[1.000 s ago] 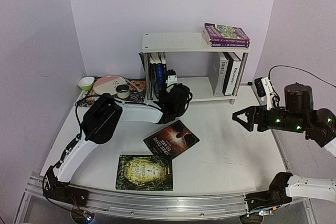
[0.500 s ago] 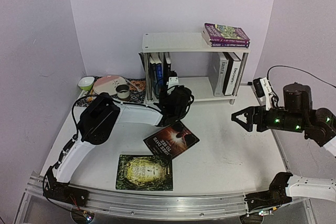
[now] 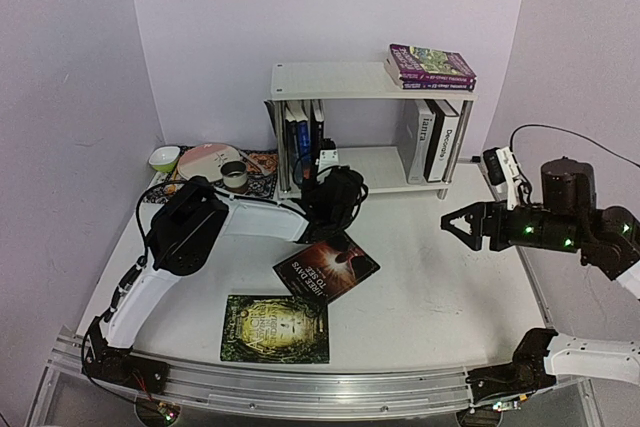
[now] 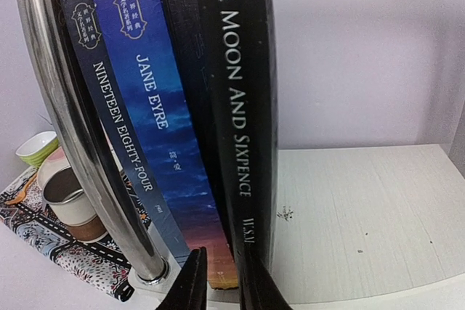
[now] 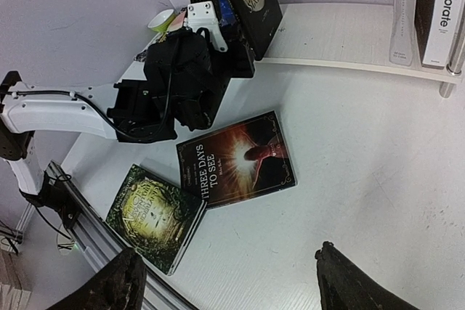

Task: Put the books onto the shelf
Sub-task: Place the book on the shelf.

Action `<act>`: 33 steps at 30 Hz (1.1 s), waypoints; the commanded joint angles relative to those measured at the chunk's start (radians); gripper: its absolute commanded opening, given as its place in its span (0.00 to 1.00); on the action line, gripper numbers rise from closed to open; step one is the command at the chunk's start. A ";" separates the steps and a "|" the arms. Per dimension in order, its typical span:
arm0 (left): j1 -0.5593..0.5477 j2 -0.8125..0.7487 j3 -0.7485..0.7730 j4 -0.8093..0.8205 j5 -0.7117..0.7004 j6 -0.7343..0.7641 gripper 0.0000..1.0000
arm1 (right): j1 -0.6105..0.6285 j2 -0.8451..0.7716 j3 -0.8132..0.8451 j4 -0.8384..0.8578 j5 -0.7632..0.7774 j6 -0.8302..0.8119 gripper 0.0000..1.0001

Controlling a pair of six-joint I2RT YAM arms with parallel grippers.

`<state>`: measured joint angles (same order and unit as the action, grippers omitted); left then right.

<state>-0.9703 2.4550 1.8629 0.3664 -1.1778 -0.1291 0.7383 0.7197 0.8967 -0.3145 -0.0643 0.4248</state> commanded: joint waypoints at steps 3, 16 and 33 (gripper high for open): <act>0.014 -0.052 0.062 0.023 0.012 0.005 0.09 | 0.001 -0.022 0.013 0.032 -0.005 0.012 0.81; 0.045 -0.029 0.110 0.022 0.023 0.013 0.05 | 0.001 -0.019 0.017 0.028 -0.001 0.007 0.81; -0.016 -0.238 -0.163 0.020 0.166 -0.106 0.21 | 0.001 0.296 0.014 0.217 0.141 -0.038 0.93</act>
<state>-0.9329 2.3939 1.8000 0.3626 -1.0920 -0.1669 0.7383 0.9070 0.9134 -0.2707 -0.0250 0.4034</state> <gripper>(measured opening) 0.170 0.924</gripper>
